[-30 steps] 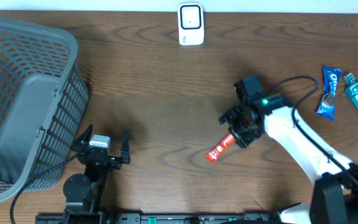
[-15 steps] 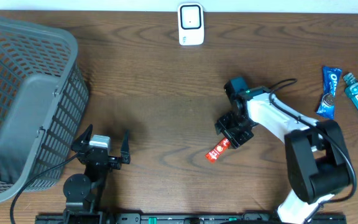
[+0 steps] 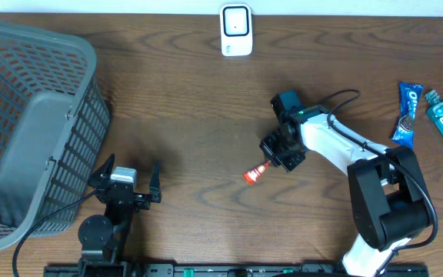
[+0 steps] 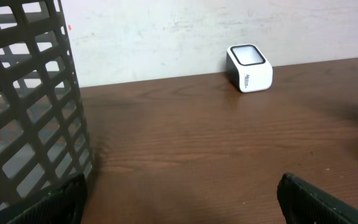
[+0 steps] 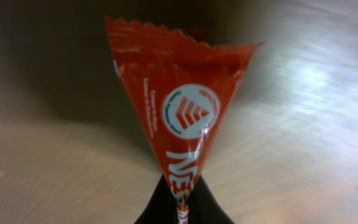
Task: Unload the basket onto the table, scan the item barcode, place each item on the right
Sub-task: 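Carry the Nescafe stick left toward the scanner, then hold the Nescafe stick up in front of the scanner, then lower the Nescafe stick and release it onto the table center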
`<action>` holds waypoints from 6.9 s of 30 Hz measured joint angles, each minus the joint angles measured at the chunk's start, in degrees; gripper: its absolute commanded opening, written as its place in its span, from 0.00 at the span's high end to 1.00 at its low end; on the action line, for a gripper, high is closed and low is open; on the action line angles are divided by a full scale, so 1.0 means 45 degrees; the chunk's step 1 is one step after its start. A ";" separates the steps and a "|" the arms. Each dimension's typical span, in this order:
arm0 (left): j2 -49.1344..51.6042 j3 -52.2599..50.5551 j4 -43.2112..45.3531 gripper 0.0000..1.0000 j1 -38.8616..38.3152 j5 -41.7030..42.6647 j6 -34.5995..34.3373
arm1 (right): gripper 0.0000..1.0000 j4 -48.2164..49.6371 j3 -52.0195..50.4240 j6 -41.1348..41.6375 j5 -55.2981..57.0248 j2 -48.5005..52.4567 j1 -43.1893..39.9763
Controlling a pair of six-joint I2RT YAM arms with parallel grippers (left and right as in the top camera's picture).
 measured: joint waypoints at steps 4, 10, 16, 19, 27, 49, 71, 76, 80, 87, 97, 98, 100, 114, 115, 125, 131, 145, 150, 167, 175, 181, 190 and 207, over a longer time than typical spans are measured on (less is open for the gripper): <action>0.0000 0.0000 0.0000 0.02 0.0000 0.0000 0.0000 | 0.98 0.0733 -0.0078 -0.0695 0.0049 -0.0238 0.0005; 0.0000 0.0000 0.0000 0.02 0.0000 0.0000 0.0000 | 0.99 0.1277 -0.0180 -0.4027 0.0107 -0.2569 0.0005; 0.0000 0.0000 0.0000 0.02 0.0000 0.0000 0.0000 | 0.99 0.2691 -0.0165 -0.7412 -0.0097 -0.4138 0.0005; 0.0019 0.0000 0.0000 0.02 0.0000 0.0000 0.0000 | 0.99 0.5659 -0.0262 -0.9967 -0.2565 -0.4124 -0.0019; 0.0024 0.0000 0.0000 0.02 0.0000 0.0005 0.0000 | 0.98 0.8301 -0.0233 -1.5800 -1.1152 -0.3662 -0.0005; 0.0029 0.0000 0.0000 0.02 0.0000 0.0010 0.0000 | 0.98 1.5159 -0.0257 -2.2051 -1.6247 0.0597 0.0291; 0.0029 0.0000 0.0000 0.02 0.0000 0.0005 0.0000 | 0.99 2.2129 -0.0248 0.0583 -1.3580 0.0597 0.0631; 0.0029 0.0000 0.0005 0.02 0.0000 0.0005 0.0000 | 0.99 1.7937 -0.0214 0.4877 -1.2143 0.0597 0.0510; 0.0029 0.0000 0.0010 0.02 0.0000 0.0005 0.0000 | 0.99 1.4105 -0.0248 0.6863 -1.1079 0.0617 0.0505; 0.0029 0.0000 0.0005 0.02 0.0000 0.0005 0.0000 | 0.99 1.1973 -0.0257 0.8505 -0.9369 0.0617 0.0500; 0.0029 0.0000 0.0005 0.02 0.0000 0.0005 0.0000 | 0.98 1.2012 -0.0194 0.9811 -0.4682 0.0617 0.0005; 0.0024 0.0000 0.0000 0.02 0.0000 0.0005 0.0000 | 0.98 1.1434 -0.0097 0.9855 -0.4172 0.0617 -0.0039; 0.0029 0.0000 0.0005 0.02 0.0000 0.0005 0.0000 | 0.98 1.0040 0.0287 0.9913 -0.3109 0.0617 -0.0112; 0.0073 0.0000 0.0005 0.02 0.0000 0.0005 0.0000 | 0.99 0.4031 0.9034 0.9491 0.2832 0.2647 -0.0466; 0.0078 0.0000 0.0000 0.02 0.0000 0.0005 0.0000 | 0.99 0.3983 0.9719 0.9491 0.2837 0.3191 -0.0549; 0.0083 0.0000 0.0000 0.02 0.0000 0.0005 0.0000 | 0.76 0.1666 1.2837 0.7402 0.1559 0.6217 -0.0889; 0.0083 0.0000 0.0005 0.02 0.0000 0.0005 0.0000 | 0.04 0.0000 1.3221 0.0957 -0.0219 0.6183 -0.1088; 0.0083 0.0000 0.0005 0.02 0.0000 0.0005 0.0000 | 0.12 -0.3968 1.3197 -1.1623 0.0019 0.6183 -0.1943; 0.0083 0.0000 0.0005 0.02 0.0000 0.0005 0.0000 | 0.44 -0.3419 1.3187 -1.6058 0.1379 0.6183 -0.1836; 0.0083 0.0000 0.0005 0.02 0.0000 0.0005 0.0000 | 0.27 -0.0967 1.0768 -2.0541 0.2880 0.6183 -0.1894; 0.0083 0.0000 0.0005 0.02 0.0000 0.0005 0.0000 | 0.33 0.1418 0.9243 -2.0881 0.4182 0.6028 -0.1889; 0.0083 0.0000 0.0005 0.02 0.0000 0.0005 0.0000 | 0.39 0.1593 0.8587 -2.1085 0.4143 0.5751 -0.1909; 0.0087 0.0000 0.0005 0.02 0.0000 0.0005 0.0000 | 0.75 0.0277 0.8694 -2.1332 0.2754 0.5887 -0.2001; 0.0112 0.0000 0.0005 0.02 0.0000 0.0000 0.0000 | 0.99 -0.8004 1.1579 -2.0118 -0.3031 0.7592 -0.2035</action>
